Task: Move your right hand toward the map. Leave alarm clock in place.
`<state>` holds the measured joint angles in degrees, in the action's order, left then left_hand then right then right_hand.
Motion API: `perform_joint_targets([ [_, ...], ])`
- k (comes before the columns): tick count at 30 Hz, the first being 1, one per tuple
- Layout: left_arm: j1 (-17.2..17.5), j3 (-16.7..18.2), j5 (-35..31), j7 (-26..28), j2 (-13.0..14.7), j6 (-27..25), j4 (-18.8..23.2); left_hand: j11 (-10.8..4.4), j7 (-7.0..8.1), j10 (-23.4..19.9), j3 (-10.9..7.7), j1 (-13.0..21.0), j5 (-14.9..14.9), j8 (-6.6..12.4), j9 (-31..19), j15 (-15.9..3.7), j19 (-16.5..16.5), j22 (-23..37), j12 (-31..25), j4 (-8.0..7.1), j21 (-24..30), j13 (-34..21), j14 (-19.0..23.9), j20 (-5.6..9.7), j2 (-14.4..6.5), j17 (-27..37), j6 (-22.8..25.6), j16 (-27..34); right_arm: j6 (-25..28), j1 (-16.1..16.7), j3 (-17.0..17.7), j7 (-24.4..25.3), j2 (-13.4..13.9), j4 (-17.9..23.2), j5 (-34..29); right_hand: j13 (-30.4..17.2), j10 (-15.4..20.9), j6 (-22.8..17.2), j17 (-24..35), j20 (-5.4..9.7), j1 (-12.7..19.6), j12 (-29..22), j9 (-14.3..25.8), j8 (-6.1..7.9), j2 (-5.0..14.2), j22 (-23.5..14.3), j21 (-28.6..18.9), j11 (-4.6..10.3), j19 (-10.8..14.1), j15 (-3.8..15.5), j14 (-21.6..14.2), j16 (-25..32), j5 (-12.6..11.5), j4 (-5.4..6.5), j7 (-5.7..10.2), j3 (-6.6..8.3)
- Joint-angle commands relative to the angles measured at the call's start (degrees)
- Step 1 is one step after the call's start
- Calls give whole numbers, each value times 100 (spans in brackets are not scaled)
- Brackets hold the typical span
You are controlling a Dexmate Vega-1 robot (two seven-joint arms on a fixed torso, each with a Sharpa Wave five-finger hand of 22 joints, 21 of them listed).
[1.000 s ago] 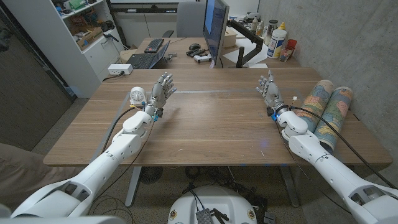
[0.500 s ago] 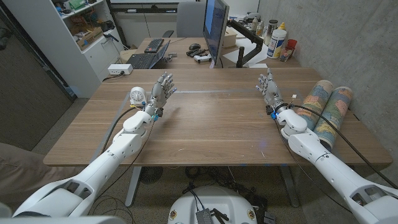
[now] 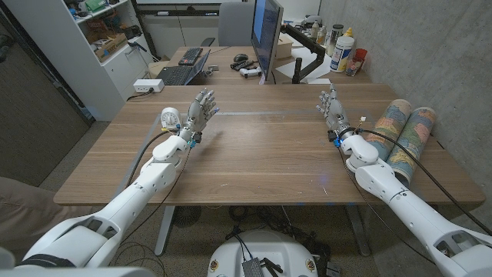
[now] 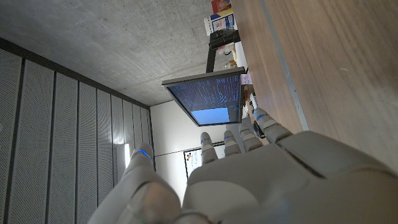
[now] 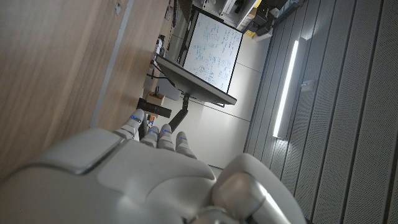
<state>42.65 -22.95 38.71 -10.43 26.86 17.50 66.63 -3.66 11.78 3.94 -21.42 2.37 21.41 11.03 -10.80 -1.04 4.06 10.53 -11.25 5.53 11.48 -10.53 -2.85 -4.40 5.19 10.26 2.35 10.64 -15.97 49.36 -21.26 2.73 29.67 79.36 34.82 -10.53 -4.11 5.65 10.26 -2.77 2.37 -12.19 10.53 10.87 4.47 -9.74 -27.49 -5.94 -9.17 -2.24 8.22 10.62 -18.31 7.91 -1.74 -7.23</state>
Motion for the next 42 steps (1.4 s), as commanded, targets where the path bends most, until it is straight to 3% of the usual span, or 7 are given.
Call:
perform_joint_targets([
  [1, -197, -51, 5, -245, -75, 65, -307, -20, 40, -4, 0, -2, 25, 28, -8, 4, 50, 8, -35, 5, 22, -18, -14, 11, 41, 32, 26, 31, -14, 183, 50, 253, 52, 267, -93, -22, -24, 54, 17, 26, -21, -16, 17, 6, 279, -8, 32, -52, 16, 6, 46, 21, -40, 15, -7, 17],
  [31, -147, -25, 52, -444, -81, 276, -163, -32, 61, -50, 8, 50, 70, 58, -6, -34, -36, 4, -44, 41, -9, -17, -101, 57, 36, 28, 121, 4, -199, 651, 175, 509, 295, 982, -376, -22, -21, 20, 15, 18, -12, -17, 16, 19, 278, -9, 107, -70, 33, -1, 60, 15, -46, 1, -1, 38],
  [40, -225, -72, 4, -499, -108, 297, -240, -35, 56, -52, 8, 68, 83, 55, -5, -37, -38, 3, -41, 55, -8, -17, -104, 63, 37, 27, 124, 7, -18, 794, 215, 628, 454, 1270, -476, -22, -39, 28, 1, -63, 244, -10, 14, 45, 223, -5, 186, -130, 55, -34, 77, 1, -69, -170, -58, 123],
  [41, -235, -76, -2, -504, -113, 305, -253, -37, 59, -51, 8, 70, 85, 54, -5, -38, -39, 3, -40, 57, -8, -17, -105, 64, 37, 27, 124, 7, 51, 805, 220, 631, 490, 1322, -468, -23, -42, 35, -1, -128, 318, -9, 15, 50, 210, -4, 201, -130, 78, -29, 80, 0, -77, -219, -58, 149],
  [42, -245, -80, -7, -512, -118, 310, -269, -38, 55, -52, 8, 72, 87, 55, -5, -37, -38, 3, -40, 59, -7, -17, -104, 61, 37, 27, 126, 8, 125, 814, 225, 634, 527, 1370, -459, -24, -51, 55, -3, -309, 451, -7, 15, 55, 193, -4, 230, -136, 130, -44, 101, -8, -91, -305, -51, 195],
])
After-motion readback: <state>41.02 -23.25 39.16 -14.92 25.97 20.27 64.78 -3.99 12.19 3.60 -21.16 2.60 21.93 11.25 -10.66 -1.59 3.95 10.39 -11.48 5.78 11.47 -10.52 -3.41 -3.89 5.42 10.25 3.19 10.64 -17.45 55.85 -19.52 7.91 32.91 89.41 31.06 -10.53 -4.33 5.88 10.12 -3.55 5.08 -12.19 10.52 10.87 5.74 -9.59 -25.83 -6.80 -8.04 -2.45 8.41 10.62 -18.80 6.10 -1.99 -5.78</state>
